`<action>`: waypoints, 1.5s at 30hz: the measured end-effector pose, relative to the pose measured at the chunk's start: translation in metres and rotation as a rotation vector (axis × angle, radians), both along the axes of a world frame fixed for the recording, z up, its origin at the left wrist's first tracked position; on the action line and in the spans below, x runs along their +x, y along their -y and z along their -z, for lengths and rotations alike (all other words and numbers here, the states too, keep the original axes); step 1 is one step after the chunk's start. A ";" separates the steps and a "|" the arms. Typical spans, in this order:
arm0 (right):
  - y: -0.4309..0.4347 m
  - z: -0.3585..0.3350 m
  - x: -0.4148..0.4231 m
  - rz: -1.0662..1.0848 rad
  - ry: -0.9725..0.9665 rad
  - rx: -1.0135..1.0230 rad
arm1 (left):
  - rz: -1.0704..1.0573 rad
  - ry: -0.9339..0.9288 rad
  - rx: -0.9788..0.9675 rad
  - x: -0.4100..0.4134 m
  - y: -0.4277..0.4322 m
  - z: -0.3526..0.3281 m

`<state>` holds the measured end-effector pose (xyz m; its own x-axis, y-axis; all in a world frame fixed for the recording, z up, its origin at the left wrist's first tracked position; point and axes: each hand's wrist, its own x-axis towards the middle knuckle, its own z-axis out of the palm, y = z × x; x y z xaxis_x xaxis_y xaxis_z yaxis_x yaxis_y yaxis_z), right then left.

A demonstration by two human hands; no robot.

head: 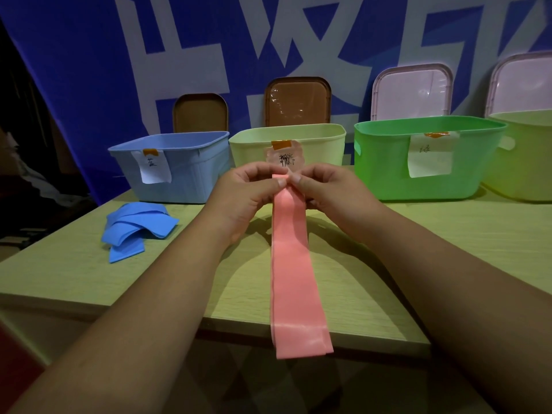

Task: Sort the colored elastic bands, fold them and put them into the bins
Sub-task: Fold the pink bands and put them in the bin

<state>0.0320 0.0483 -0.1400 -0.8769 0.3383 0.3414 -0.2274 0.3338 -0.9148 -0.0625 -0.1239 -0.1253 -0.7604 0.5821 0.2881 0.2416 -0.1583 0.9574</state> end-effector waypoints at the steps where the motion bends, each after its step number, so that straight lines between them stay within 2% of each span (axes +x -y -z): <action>1: 0.000 0.000 0.000 -0.005 -0.009 -0.026 | 0.002 -0.001 0.000 0.000 0.000 0.000; 9: -0.002 0.000 -0.004 -0.030 -0.033 -0.133 | 0.039 0.024 0.001 -0.001 -0.002 0.002; 14: -0.006 0.000 -0.006 -0.053 -0.049 -0.194 | 0.085 0.108 -0.008 0.001 -0.004 0.001; 19: -0.008 0.001 -0.005 -0.053 -0.070 -0.214 | 0.035 0.071 -0.086 -0.002 -0.004 0.004; 26: -0.006 0.002 -0.004 -0.101 -0.031 -0.271 | 0.060 0.061 -0.049 -0.003 -0.002 0.004; 35: -0.005 0.000 -0.004 -0.010 -0.023 -0.134 | 0.076 0.103 -0.042 -0.002 -0.003 0.002; 45: -0.005 -0.002 -0.004 0.031 -0.060 -0.116 | 0.049 0.087 -0.103 0.000 -0.006 0.005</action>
<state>0.0285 0.0532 -0.1381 -0.8449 0.4049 0.3495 -0.2737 0.2341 -0.9329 -0.0629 -0.1179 -0.1299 -0.7499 0.6422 0.1590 0.1512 -0.0676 0.9862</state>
